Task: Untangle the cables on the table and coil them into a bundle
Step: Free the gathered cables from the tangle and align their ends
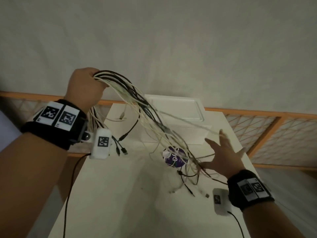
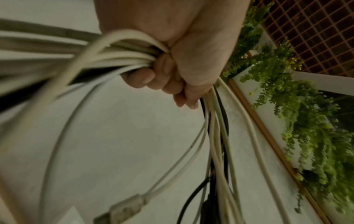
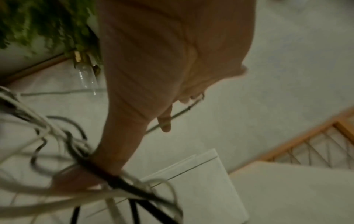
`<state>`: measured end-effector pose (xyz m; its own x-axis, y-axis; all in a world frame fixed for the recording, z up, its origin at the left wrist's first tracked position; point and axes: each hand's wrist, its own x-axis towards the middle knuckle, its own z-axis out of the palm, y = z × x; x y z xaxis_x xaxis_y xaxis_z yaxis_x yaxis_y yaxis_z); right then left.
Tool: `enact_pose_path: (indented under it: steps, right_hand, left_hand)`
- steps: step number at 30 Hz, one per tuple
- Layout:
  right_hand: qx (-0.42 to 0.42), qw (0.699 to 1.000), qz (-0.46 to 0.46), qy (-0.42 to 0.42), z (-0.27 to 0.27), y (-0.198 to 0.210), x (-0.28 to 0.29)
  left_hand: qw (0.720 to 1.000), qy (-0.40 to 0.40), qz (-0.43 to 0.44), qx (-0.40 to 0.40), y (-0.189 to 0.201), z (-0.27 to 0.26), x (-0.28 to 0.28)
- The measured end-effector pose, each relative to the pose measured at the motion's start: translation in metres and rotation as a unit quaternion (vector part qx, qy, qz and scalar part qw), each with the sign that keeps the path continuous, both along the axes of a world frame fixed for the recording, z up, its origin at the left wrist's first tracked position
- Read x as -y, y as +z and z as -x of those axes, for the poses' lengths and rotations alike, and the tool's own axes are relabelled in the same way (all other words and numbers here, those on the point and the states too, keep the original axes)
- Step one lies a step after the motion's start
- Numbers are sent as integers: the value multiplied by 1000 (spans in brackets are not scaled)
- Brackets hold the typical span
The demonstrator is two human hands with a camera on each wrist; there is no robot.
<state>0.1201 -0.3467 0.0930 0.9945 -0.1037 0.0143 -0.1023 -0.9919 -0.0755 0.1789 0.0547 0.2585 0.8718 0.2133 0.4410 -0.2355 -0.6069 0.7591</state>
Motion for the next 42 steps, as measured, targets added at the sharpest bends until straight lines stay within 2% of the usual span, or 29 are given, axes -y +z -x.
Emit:
enact_pose_path:
  steps: [2,4,6,7,9,10,11,12,13,14,15,16,19,20,21,23,24,27,30,32,33,34,36,37,38,39,40,41,42]
  right_hand:
    - [-16,993,115,37,1,8,5]
    - [-87,980,170,64,2,7,5]
    - [-164,968,175,72,3,9,0]
    - [-175,969,153,84,3,17,-7]
    - [-111,984,35,132,5,37,-26]
    - [-32,984,-56,166,5,48,-39]
    - [61,965,-170,191,8,61,-56]
    - [117,927,-291,206,10,67,-75]
    - [122,880,-400,225,14,75,-95]
    - [90,846,-470,237,17,73,-114]
    - [45,830,-501,240,18,66,-129]
    - [-9,831,-503,237,17,49,-136]
    - [-136,898,-374,189,16,1,-129]
    - [-156,905,-358,167,16,-9,-121]
    - [-176,894,-390,136,17,-12,-114]
    - [-191,843,-500,50,19,-9,-103]
    - [-173,844,-508,21,17,-9,-96]
    - [-82,934,-347,25,9,-5,-75]
    - [-87,968,-232,27,6,-9,-68]
    - [-97,978,-184,20,7,-10,-70]
    - [-94,975,-196,41,9,-8,-69]
    - [-92,964,-237,75,11,-7,-65]
    - [-78,924,-359,106,17,-3,-57]
    - [-46,913,-397,82,20,-4,-54]
    - [2,916,-398,46,22,-7,-50]
    - [40,939,-341,16,22,-11,-48]
    - [54,969,-240,13,23,-14,-47]
    - [28,988,-149,24,23,-20,-48]
    - [-11,993,-108,37,25,-24,-50]
  left_hand:
    - [999,14,45,-8,1,-1,-4]
    - [998,10,65,-14,2,0,-3]
    - [998,-1,60,-20,2,4,3]
    - [998,-7,52,-20,0,6,8]
    - [999,-22,19,-21,-3,10,20]
    - [999,-33,0,-18,-5,13,26]
    - [999,-46,-18,-13,-6,15,32]
    - [998,-59,-27,-7,-6,18,39]
    - [997,-67,-32,6,-4,19,44]
    - [996,-75,-34,20,-1,21,49]
    - [996,-79,-29,34,3,20,52]
    - [996,-77,-18,45,8,20,53]
    - [997,-57,-26,50,17,17,42]
    - [996,-54,-49,43,16,18,36]
    - [996,-51,-60,34,13,19,31]
    - [998,-41,-52,19,4,22,22]
    - [997,-39,-59,17,-1,22,19]
    - [995,-36,-92,14,-12,19,15]
    - [992,-29,-123,15,-18,13,17]
    - [992,-32,-121,13,-22,10,12]
    - [994,-30,-108,12,-22,9,7]
    - [995,-26,-91,13,-21,9,0]
    - [997,-7,-74,14,-18,8,-11]
    - [997,1,-75,6,-16,8,-14]
    - [997,7,-78,1,-14,8,-16]
    - [996,9,-83,-3,-14,8,-16]
    - [996,10,-88,-3,-15,7,-15]
    - [996,9,-86,-4,-15,6,-15]
    - [997,10,-78,-4,-17,4,-15]
